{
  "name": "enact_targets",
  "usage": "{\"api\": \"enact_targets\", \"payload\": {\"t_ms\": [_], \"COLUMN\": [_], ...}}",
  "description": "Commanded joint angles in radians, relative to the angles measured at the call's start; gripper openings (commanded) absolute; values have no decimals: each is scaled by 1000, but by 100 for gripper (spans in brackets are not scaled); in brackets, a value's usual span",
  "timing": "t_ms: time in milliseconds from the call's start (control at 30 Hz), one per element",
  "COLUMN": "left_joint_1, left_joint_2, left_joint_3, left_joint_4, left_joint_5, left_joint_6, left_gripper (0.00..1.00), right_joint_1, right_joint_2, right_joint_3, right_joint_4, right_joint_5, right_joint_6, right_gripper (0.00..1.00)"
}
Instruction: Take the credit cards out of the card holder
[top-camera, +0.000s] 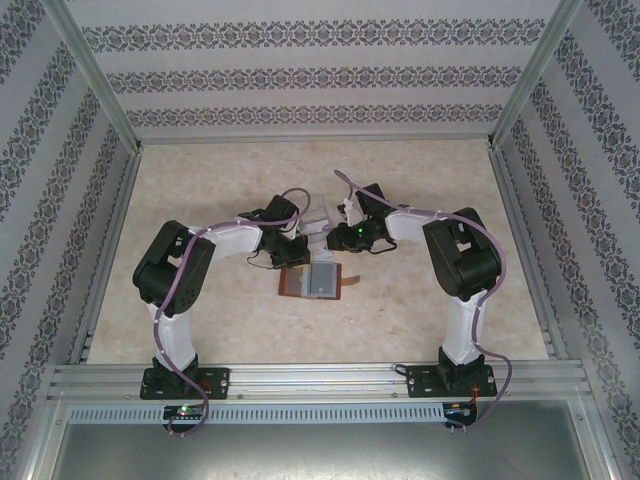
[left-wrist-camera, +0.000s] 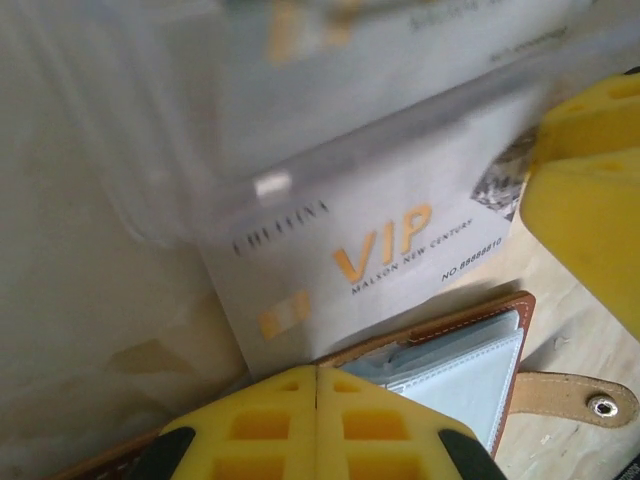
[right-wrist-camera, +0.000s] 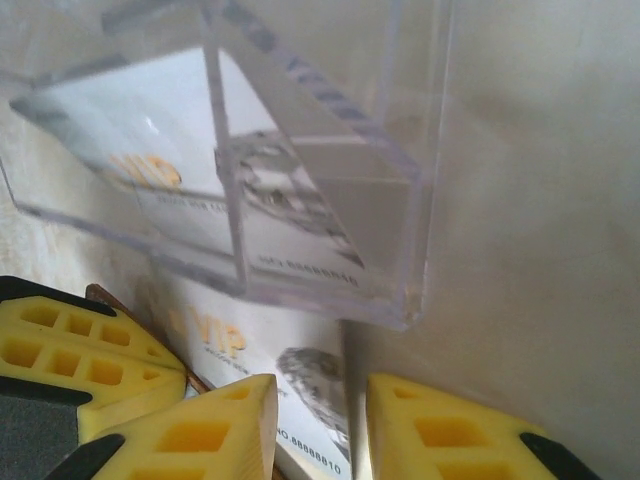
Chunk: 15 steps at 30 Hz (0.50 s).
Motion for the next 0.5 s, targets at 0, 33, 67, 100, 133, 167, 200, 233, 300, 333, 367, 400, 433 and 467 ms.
{"api": "enact_targets", "payload": {"t_ms": [0,33,67,100,133,167,200,233,300,333,367,400,433,467], "left_joint_1": [-8,-9,-8,-9,-9,-8,-8,-8,-8,-9,-9,-8,-9,-9], "left_joint_2": [30,35,41,44,50,56,61,66,70,71,70,71,72,70], "left_joint_3": [17,16,18,19,18,19,19,18,18,15,13,13,13,13], "left_joint_4": [-70,-70,-69,-69,-69,-69,-70,-72,-72,-72,-73,-75,-76,-77], "left_joint_5": [-70,-71,-72,-74,-74,-75,-77,-79,-74,-77,-79,-81,-79,-77], "left_joint_6": [39,39,40,39,41,41,41,42,42,44,46,49,49,49], "left_gripper": [0,0,0,0,0,0,0,0,0,0,0,0,0,0], "right_joint_1": [16,19,18,20,22,21,23,24,24,26,27,28,27,27], "right_joint_2": [28,30,31,30,27,25,25,24,21,18,16,14,13,13], "right_joint_3": [19,20,20,18,15,13,14,15,12,10,5,0,-5,-8], "right_joint_4": [9,10,14,21,31,36,40,42,51,59,66,77,84,90], "right_joint_5": [-35,-41,-47,-56,-68,-79,-87,-98,-116,-127,-136,-143,-153,-166], "right_joint_6": [-14,-13,-10,-8,-3,1,3,7,19,26,33,45,57,67], "right_gripper": [30,29,29,28,27,27,26,24,23,22,22,22,21,21]}}
